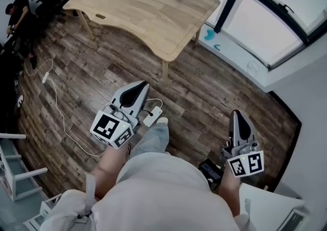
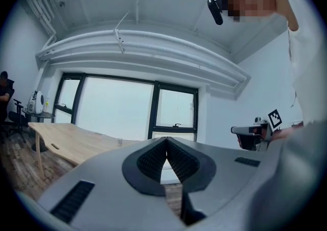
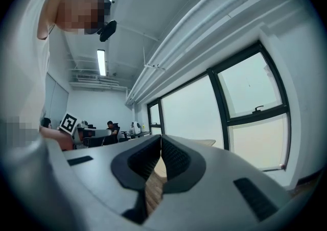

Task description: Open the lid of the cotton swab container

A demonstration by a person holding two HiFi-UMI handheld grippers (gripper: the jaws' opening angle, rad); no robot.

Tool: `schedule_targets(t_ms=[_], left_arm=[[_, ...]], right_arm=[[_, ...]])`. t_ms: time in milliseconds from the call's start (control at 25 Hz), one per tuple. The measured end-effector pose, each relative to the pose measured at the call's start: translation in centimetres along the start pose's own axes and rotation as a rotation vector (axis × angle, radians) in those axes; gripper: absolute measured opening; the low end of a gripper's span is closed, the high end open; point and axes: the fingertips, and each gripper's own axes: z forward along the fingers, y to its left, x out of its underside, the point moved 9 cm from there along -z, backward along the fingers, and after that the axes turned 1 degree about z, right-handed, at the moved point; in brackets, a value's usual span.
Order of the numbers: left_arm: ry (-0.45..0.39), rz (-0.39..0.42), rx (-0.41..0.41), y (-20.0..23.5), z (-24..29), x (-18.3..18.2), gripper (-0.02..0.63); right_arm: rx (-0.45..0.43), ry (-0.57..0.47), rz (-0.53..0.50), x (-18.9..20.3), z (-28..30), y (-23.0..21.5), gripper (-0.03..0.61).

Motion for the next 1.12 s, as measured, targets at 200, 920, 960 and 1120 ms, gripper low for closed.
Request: schedule_targets(t_ms=[200,920,960,1120], left_arm=[[-0.008,0.011,0.04,3.8,5.1,-1.0,0.012],[-0.008,0.016,0.129,15.4,19.5,-2.5,0.012],[-0.006,0.013,0.128,15.7,19.9,-2.5,0.012],[0.017,-0.002,0.128,16.6,21.5,-2.1,0.012]], right_arm=[[0.019,0.001,-0.021,-0.9,4.8,-1.9,0.021],[0.089,0.037,-0.002,-0.6,18.6,-7.5,0.021],[0.094,0.039,0.001,-0.6,18.9,-7.7,0.021],[0.11,0.046,0.006,-0.7,19.9,-8.9,0.021]])
